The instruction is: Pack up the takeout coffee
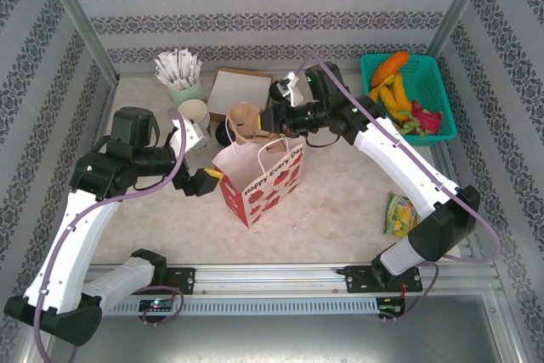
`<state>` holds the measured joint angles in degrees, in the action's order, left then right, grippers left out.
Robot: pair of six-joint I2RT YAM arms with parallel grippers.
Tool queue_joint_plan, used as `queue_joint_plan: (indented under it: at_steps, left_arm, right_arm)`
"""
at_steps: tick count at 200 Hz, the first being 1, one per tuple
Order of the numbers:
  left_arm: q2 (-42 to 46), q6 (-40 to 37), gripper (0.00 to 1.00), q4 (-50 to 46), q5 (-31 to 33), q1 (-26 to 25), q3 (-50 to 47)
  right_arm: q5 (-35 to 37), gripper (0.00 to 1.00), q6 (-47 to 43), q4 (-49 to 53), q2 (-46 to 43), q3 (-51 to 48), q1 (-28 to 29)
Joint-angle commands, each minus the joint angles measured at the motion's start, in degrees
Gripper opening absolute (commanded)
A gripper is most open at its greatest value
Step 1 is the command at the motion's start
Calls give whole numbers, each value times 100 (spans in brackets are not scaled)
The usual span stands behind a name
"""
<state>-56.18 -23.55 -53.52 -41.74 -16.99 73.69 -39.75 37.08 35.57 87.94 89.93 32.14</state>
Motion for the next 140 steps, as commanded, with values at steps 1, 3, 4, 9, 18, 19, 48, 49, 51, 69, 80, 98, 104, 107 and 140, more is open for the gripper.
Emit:
queue_joint_plan:
  at_steps: [1, 3, 4, 9, 18, 19, 48, 49, 51, 69, 80, 98, 104, 107, 140]
  left_arm:
    - [-1, 893, 97, 1064, 310, -802, -95]
    - [-12, 920, 97, 1120, 397, -921, -104]
    - [-14, 934, 97, 1144, 466, -973, -111]
    - [-15, 986, 96, 1286, 776, -1264, -155]
    - [-53, 1032, 97, 1552, 1320, -1720, -230]
    - [-52, 1034, 97, 1580, 1397, -1777, -240]
    - [-184, 985, 97, 1608, 2700, -2309, -221]
    - [-183, 984, 97, 1603, 2738, -2309, -222]
    - [-178, 982, 97, 1593, 2789, -2304, -223]
    - [12, 977, 98, 1673, 2720, -2119, -335]
    - [189, 1113, 99, 1849, 2306, -1799, -468]
    - [398, 1572, 99, 2246, 1727, -1123, -665]
    - [431, 1777, 100, 2387, 1624, -897, -720]
    - [436, 1879, 100, 2447, 1584, -804, -738]
    - [-81, 2506, 98, 2153, 1607, -495, -336]
  right_arm:
    - [152, 37, -199, 79, -63, -10, 52]
    - [167, 37, -209, 105, -52, 4, 55]
    - [177, 37, -218, 120, -51, 10, 55]
    - [229, 37, -289, 203, -40, 38, 66]
    - [303, 37, -441, 371, -6, 99, 88]
    - [315, 37, -462, 393, -5, 106, 94]
    - [829, 37, -1107, 1046, -11, 173, 157]
    - [859, 37, -1120, 1074, -12, 174, 159]
    - [904, 37, -1167, 1127, -11, 174, 160]
    - [1204, 37, -1427, 1491, 29, 235, 189]
    - [1354, 37, -1572, 1643, 75, 282, 246]
    - [1657, 36, -1769, 1802, 162, 336, 385]
    - [1793, 36, -1812, 1836, 194, 349, 438]
    - [1871, 36, -1830, 1847, 201, 357, 464]
    - [2717, 36, -1940, 2314, 478, 659, 722]
